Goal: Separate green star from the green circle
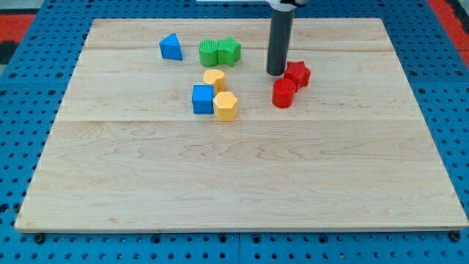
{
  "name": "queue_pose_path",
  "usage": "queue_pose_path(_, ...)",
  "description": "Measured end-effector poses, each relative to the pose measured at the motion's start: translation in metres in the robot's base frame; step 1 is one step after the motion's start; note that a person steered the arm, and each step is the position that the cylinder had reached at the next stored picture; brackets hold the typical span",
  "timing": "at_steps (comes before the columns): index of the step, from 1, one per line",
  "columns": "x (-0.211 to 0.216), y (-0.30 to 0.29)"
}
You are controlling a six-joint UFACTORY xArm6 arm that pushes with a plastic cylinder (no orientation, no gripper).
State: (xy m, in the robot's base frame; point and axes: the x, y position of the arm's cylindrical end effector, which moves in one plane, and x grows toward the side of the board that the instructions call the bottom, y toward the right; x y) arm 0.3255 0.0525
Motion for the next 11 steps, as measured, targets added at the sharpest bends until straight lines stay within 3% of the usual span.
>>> queue_pose_path(2,-0.008,-0.094)
queue_pose_path(3,-0.008,-0.107)
queue_pose_path(10,-0.020,-0.112)
queue_pose_path(11,-0.020,-0.089)
